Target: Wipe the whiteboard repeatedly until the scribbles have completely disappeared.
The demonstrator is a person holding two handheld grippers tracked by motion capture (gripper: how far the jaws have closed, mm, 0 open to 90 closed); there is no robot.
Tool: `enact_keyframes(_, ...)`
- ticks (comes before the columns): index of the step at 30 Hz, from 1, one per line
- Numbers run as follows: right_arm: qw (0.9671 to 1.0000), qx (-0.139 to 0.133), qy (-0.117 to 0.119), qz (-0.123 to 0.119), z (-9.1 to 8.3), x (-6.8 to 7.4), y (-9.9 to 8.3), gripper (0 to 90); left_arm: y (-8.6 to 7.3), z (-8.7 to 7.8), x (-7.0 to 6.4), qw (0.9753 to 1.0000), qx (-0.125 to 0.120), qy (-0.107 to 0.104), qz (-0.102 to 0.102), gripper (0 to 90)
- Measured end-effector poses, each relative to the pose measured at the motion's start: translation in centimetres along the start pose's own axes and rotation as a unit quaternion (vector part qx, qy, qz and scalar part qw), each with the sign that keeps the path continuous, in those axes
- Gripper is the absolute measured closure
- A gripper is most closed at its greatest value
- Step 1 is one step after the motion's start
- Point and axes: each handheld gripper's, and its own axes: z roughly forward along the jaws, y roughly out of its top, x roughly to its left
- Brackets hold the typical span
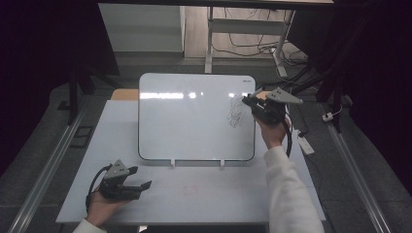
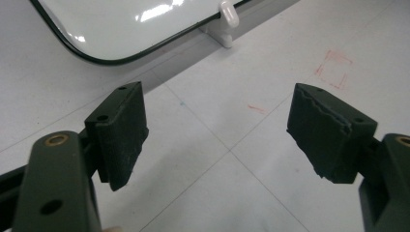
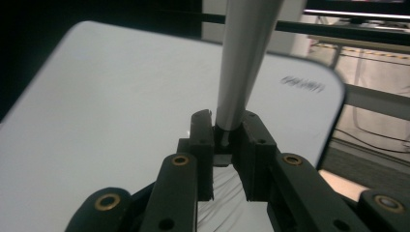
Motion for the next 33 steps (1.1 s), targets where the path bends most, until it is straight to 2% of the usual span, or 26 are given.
enact_keyframes(1,1.0,0.0,0.0,0.0,0.0,0.0,0.0,77.6,0.0,0.0,0.0,1.0,0.0,0.0,0.0,23.1)
enact_keyframes(2,0.9999,0.006,-0.013,0.002,1.3,-0.9,0.3,77.7,0.0,-0.1,0.1,1.0,-0.001,0.0,-0.002,23.1)
enact_keyframes(4,0.9998,0.006,-0.021,0.004,2.1,-1.5,0.5,77.6,0.0,-0.1,0.1,1.0,-0.003,0.0,-0.003,23.1)
enact_keyframes(8,0.9997,0.001,-0.026,0.004,3.0,-1.8,0.4,77.7,-0.1,-0.2,0.2,1.0,-0.003,0.003,-0.005,23.1)
enact_keyframes(10,0.9998,0.011,0.01,0.015,3.3,-1.3,-0.2,77.7,-0.1,-0.2,0.2,1.0,-0.003,0.002,-0.006,23.1)
enact_keyframes(11,0.9998,0.011,0.01,0.015,3.3,-1.3,-0.2,77.7,-0.1,-0.2,0.3,1.0,-0.003,0.002,-0.007,23.1)
enact_keyframes(12,0.9994,0.022,0.026,0.005,3.2,-0.8,-0.4,77.7,-0.1,-0.2,0.3,1.0,-0.004,0.002,-0.007,23.1)
enact_keyframes(13,0.9986,0.034,0.026,-0.03,3.0,-0.4,-0.5,77.7,-0.1,-0.2,0.3,1.0,-0.003,0.001,-0.007,23.1)
enact_keyframes(14,0.9988,0.032,0.012,-0.034,2.9,-0.6,-0.3,77.7,-0.1,-0.1,0.3,1.0,-0.002,0.001,-0.007,23.1)
enact_keyframes(15,0.9993,0.026,-0.006,-0.025,2.9,-1.2,0.0,77.7,-0.1,-0.1,0.3,1.0,-0.001,0.002,-0.007,23.1)
enact_keyframes(16,0.9993,0.026,-0.006,-0.025,2.9,-1.2,0.0,77.7,-0.1,-0.1,0.3,1.0,-0.001,0.003,-0.006,23.1)
enact_keyframes(17,0.9997,0.017,-0.017,-0.005,2.8,-1.7,0.2,77.7,0.0,-0.1,0.2,1.0,0.0,0.002,-0.006,23.1)
enact_keyframes(18,0.9997,0.01,-0.015,0.013,2.8,-1.9,0.1,77.7,0.0,-0.1,0.2,1.0,-0.002,0.001,-0.005,23.1)
enact_keyframes(19,0.9997,0.02,0.007,0.006,3.1,-1.3,-0.1,77.7,0.0,-0.2,0.2,1.0,-0.003,0.002,-0.004,23.1)
enact_keyframes(20,0.9997,0.02,0.007,0.006,3.1,-1.3,-0.1,77.7,0.0,-0.2,0.2,1.0,-0.004,0.002,-0.004,23.1)
enact_keyframes(21,0.9986,0.034,0.038,-0.013,3.4,-0.4,-0.4,77.7,0.0,-0.2,0.2,1.0,-0.004,0.002,-0.005,23.1)
enact_keyframes(22,0.9952,0.052,0.048,-0.067,3.9,1.0,-0.4,77.7,-0.1,-0.2,0.3,1.0,-0.004,0.002,-0.006,23.1)
enact_keyframes(24,0.9977,0.041,0.026,-0.048,4.0,0.4,0.2,77.7,-0.1,-0.1,0.3,1.0,-0.001,0.003,-0.007,23.1)
enact_keyframes(25,0.9977,0.041,0.026,-0.048,4.0,0.4,0.2,77.7,-0.1,-0.1,0.3,1.0,-0.001,0.003,-0.007,23.1)
enact_keyframes(26,0.9996,0.025,0.0,-0.012,4.1,-0.5,0.8,77.7,-0.1,-0.1,0.3,1.0,-0.001,0.002,-0.006,23.1)
enact_keyframes(27,0.9996,0.025,0.0,-0.012,4.1,-0.5,0.8,77.7,-0.1,-0.1,0.3,1.0,-0.003,0.002,-0.006,23.1)
enact_keyframes(28,0.999,0.038,0.023,-0.012,4.4,0.1,0.7,77.7,-0.1,-0.2,0.2,1.0,-0.004,0.002,-0.005,23.2)
enact_keyframes(29,0.9975,0.05,0.042,-0.027,4.5,0.7,0.5,77.7,-0.1,-0.2,0.3,1.0,-0.005,0.002,-0.005,23.2)
enact_keyframes(30,0.9975,0.05,0.042,-0.027,4.5,0.7,0.5,77.7,-0.1,-0.3,0.3,1.0,-0.006,0.002,-0.006,23.2)
enact_keyframes(31,0.9919,0.076,0.062,-0.081,4.6,1.9,0.2,77.7,-0.1,-0.2,0.4,1.0,-0.004,0.002,-0.007,23.2)
enact_keyframes(33,0.9921,0.076,0.056,-0.083,4.5,1.7,0.4,77.7,-0.1,-0.2,0.4,1.0,-0.004,0.002,-0.007,23.2)
